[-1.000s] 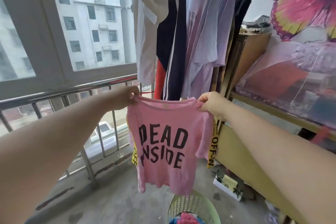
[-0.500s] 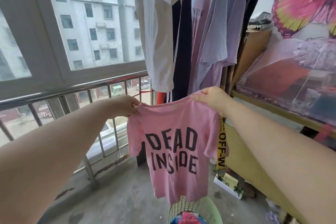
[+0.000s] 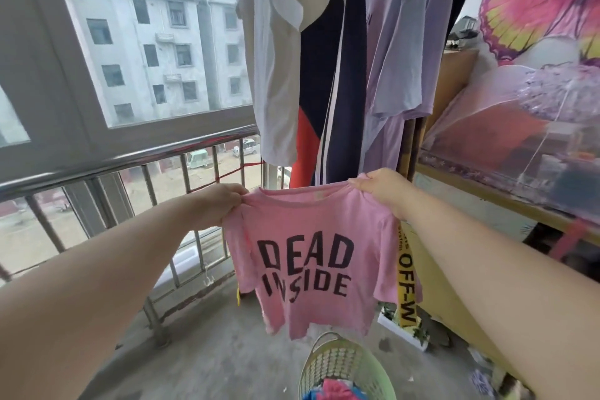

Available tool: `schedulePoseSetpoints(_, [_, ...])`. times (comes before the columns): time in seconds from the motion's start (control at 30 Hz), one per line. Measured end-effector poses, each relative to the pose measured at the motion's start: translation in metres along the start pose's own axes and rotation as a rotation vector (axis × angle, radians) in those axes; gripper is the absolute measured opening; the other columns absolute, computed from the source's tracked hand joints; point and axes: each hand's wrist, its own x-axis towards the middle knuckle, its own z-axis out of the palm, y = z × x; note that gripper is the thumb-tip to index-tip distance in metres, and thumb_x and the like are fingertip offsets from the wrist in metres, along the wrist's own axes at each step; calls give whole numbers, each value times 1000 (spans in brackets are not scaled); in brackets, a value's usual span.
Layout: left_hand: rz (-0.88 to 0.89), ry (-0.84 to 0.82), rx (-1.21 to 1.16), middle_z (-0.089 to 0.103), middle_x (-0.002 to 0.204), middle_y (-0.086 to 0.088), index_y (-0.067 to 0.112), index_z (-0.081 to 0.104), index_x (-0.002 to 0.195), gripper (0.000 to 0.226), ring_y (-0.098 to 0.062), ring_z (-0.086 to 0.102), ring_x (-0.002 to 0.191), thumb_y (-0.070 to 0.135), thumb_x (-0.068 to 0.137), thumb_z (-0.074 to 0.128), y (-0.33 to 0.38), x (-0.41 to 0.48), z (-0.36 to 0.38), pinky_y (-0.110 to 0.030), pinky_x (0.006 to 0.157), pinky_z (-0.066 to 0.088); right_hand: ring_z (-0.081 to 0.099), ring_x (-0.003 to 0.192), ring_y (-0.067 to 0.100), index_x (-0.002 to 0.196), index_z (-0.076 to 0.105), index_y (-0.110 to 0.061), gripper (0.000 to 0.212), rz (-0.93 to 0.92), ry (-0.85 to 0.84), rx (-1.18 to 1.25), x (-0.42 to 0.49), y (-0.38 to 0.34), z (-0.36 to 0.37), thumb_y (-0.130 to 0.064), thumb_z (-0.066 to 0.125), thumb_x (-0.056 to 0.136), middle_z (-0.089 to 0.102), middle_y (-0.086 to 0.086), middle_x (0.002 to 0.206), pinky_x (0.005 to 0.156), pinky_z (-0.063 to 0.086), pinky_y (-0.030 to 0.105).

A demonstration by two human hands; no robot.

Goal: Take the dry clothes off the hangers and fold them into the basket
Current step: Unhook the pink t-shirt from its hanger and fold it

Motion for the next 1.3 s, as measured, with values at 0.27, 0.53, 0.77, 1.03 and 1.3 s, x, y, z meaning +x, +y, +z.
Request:
schedulePoseSetpoints(0.27, [70,114,192,69,89,-2,21,67,96,27,-19,65,86,44,84,65,4,3,11,-28,68,54,48,126,27,142,46,-18,59,100,15,2,10,20,14,-48,56,92,50,2,142,104,40,37])
schedulePoseSetpoints(0.53, [-96,158,-252,73,90,-6,20,70,107,44,-26,70,85,52,77,71,17,13,29,-41,81,58,42,47,12,84,59,-11,17,352,9,326,14,9,40,-24,57,96,45,3,64,42,37,17])
schedulePoseSetpoints(0.77, [-37,98,-265,72,92,-9,29,67,87,21,-29,70,89,50,86,60,36,7,62,-47,84,57,66,58,21,98,62,-14,22,290,-222,571,3,-12,79,-14,41,103,63,11,78,54,57,34])
schedulePoseSetpoints(1.03, [130,-45,-259,75,93,1,29,75,98,35,-17,70,92,57,81,63,28,5,63,-34,85,55,69,76,34,82,61,2,24,233,-308,793,-13,-34,94,9,40,93,67,21,75,75,60,43])
schedulePoseSetpoints(1.3, [114,-102,-185,71,96,-7,21,72,88,26,-27,65,96,-4,80,68,23,6,53,-39,91,53,65,103,31,114,62,-6,38,81,-107,244,-13,-34,90,13,47,84,65,14,109,88,56,39])
